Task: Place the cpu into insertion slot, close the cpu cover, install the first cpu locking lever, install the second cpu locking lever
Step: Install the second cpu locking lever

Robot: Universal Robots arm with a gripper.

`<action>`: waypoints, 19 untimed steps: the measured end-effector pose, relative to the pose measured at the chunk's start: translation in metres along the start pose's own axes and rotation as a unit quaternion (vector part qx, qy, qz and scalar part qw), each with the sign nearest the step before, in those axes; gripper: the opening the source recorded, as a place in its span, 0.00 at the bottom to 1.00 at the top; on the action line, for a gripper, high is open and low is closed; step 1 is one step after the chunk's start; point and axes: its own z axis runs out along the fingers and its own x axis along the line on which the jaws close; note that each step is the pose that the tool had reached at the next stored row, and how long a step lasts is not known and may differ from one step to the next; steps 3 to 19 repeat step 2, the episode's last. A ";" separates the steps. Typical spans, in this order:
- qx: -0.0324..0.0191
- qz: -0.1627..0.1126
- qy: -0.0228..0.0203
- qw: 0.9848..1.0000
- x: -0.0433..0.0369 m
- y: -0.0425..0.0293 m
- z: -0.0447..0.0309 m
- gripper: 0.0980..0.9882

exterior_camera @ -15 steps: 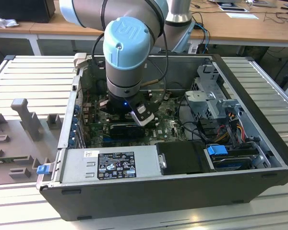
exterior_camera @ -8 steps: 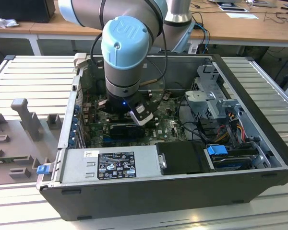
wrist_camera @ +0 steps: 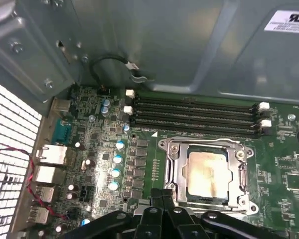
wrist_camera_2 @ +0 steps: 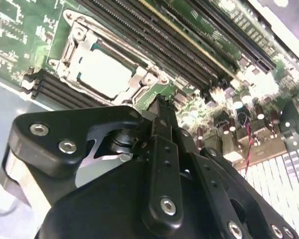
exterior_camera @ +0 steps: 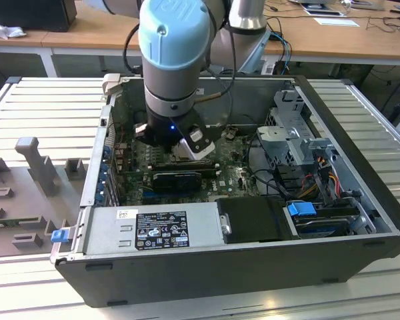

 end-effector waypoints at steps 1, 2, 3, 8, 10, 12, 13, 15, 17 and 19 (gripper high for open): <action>0.000 0.000 0.000 1.000 0.0000 0.0008 -0.0024 0.01; 0.000 0.000 0.000 1.000 0.0000 0.0009 -0.0023 0.01; 0.000 0.000 0.000 1.000 0.0000 0.0009 -0.0023 0.01; 0.000 0.000 0.000 1.000 0.0000 0.0009 -0.0023 0.01; 0.000 0.000 0.000 1.000 0.0000 0.0009 -0.0023 0.01; 0.000 0.000 0.000 1.000 0.0000 0.0009 -0.0023 0.01; 0.000 0.000 0.000 1.000 0.0000 0.0009 -0.0023 0.01; 0.000 0.000 0.000 1.000 0.0000 0.0009 -0.0023 0.01; 0.000 0.000 0.000 1.000 0.0000 0.0009 -0.0023 0.01; 0.000 0.000 0.000 1.000 0.0000 0.0009 -0.0023 0.01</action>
